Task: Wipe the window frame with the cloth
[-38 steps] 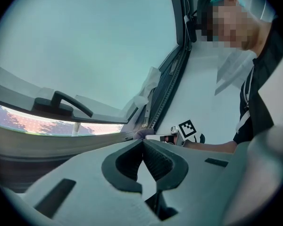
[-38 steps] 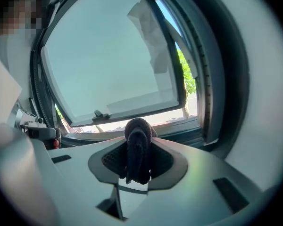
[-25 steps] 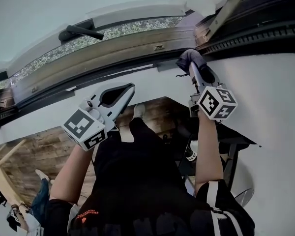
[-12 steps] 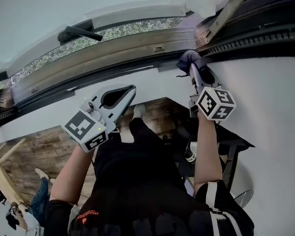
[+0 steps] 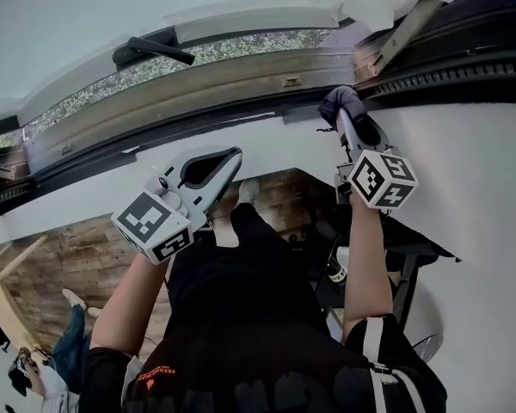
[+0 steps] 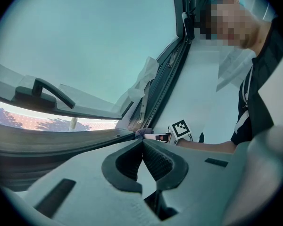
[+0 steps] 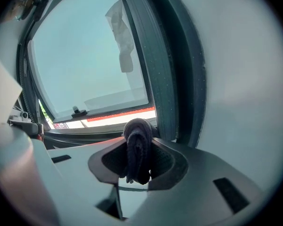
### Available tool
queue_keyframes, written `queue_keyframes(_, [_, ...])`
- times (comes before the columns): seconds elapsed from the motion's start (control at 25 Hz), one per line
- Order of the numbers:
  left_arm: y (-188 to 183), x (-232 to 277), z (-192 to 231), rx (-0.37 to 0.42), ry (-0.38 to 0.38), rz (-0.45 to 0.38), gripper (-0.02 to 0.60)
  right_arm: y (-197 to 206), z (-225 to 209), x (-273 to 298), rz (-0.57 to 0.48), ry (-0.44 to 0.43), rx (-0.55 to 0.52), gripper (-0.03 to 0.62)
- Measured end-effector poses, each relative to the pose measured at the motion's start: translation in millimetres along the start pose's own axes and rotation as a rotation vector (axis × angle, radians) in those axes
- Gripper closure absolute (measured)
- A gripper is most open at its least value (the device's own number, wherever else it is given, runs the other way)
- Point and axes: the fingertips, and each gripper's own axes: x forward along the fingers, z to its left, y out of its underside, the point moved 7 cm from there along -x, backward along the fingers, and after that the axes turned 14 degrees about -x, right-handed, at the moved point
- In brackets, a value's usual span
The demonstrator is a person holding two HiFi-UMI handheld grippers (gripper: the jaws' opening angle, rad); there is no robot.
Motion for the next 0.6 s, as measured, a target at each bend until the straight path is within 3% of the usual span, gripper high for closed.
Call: queue_keyframes(0.6, [1.2,-26.4,8.5,-0.015,-0.016,-0.029,0.563,-4.7,32.1,7.8,0.007,-0.04,-0.02,0.496])
